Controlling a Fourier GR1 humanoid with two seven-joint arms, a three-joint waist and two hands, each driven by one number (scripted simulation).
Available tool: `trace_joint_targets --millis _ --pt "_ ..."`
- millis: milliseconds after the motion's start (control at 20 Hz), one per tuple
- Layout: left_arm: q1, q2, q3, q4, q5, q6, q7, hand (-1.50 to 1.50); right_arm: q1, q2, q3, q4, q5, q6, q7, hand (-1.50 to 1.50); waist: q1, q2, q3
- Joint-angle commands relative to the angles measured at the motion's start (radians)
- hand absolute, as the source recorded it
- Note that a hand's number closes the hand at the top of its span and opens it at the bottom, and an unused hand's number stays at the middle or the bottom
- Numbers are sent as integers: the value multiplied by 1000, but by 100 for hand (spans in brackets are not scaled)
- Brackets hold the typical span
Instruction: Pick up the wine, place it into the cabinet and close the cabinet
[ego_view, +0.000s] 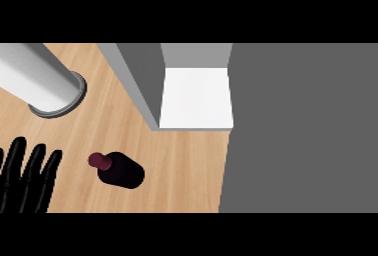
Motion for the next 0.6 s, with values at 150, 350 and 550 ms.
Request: trace_joint_targets --millis 150,350,550 --pt "-41 0 -113 -82 -172 95 114 -150 -46 -27 -52 -170 -73 -50 188 -150 -4 -2 1" --pt "-129 16 -49 -65 -161 118 163 -150 -166 -40 -80 -123 -48 -82 232 -150 -2 -1 1" --pt "-172 35 25 26 -98 109 168 -150 -192 -35 -64 -137 -52 -94 277 -150 -5 1 0"
